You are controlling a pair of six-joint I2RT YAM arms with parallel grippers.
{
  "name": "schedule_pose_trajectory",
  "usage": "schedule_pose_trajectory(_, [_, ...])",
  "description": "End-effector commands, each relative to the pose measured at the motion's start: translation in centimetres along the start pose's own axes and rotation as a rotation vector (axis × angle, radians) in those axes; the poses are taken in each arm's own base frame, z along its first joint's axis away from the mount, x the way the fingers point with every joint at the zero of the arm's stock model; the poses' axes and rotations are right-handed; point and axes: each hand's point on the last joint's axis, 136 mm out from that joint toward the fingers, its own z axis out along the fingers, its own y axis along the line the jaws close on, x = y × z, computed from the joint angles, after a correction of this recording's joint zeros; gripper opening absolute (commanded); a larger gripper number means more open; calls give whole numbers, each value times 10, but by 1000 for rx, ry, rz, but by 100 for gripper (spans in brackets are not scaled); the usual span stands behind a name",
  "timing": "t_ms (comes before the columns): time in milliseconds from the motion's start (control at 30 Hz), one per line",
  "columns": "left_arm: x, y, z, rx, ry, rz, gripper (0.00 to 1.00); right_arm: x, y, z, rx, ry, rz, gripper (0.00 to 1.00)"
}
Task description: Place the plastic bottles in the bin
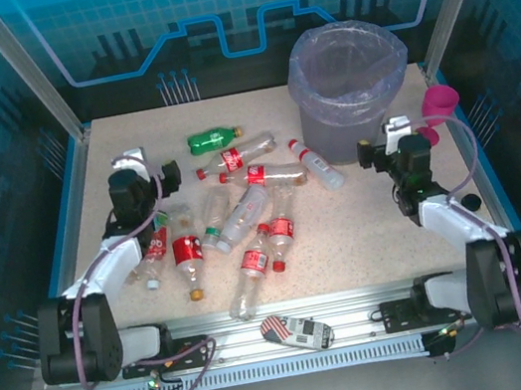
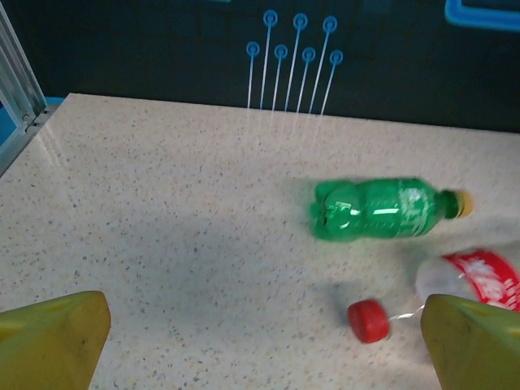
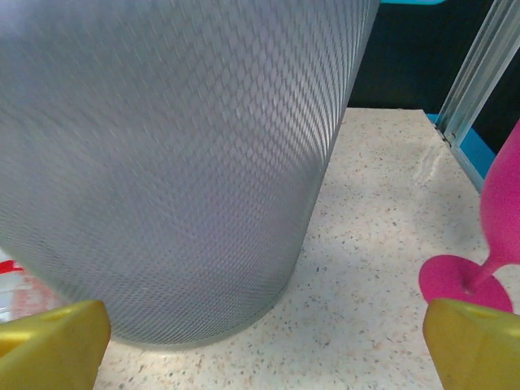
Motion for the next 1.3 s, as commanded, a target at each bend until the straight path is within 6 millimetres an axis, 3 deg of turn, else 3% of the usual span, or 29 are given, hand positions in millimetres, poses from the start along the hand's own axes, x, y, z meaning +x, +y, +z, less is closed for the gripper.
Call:
schedule_pose_trajectory(0, [-4,1,-19,-38,128,-95,99,21,-5,-28,-1,187,-25,100])
schedule_pose_trajectory(200, [-32,2,-36,-73,111,-286,99,-1,-30,-83,112,247,239,100])
schedule_pose_trajectory(333, [-34,-5,-34,-57,153,-360,99,-15,-60,-104,235,336,335,100])
schedule_pose_trajectory(533, [-14,-5,-29,-95,373,-313,99,-57,-36,-110,69,345,383,98])
schedule_pose_trajectory(667, [-5,13,-41,-135,523,-258,99,-82,-31,-116,43,343,433,97])
schedule_pose_trajectory(833, [15,36,-62,-200,659,-229,99,-130,-27,-105,-11,285,455,96])
schedule_pose_trajectory(967, [41,60,-80,-268,700,-319,99,-159,-28,-83,-36,237,471,96])
schedule_pose_trajectory(1167, [68,124,-110,-526,736,-354,99,-177,-7,-46,-164,224,530,95])
schedule_pose_trajectory(1267, [86,130,-104,-496,792,-408,99,-182,-2,-28,-196,238,536,95])
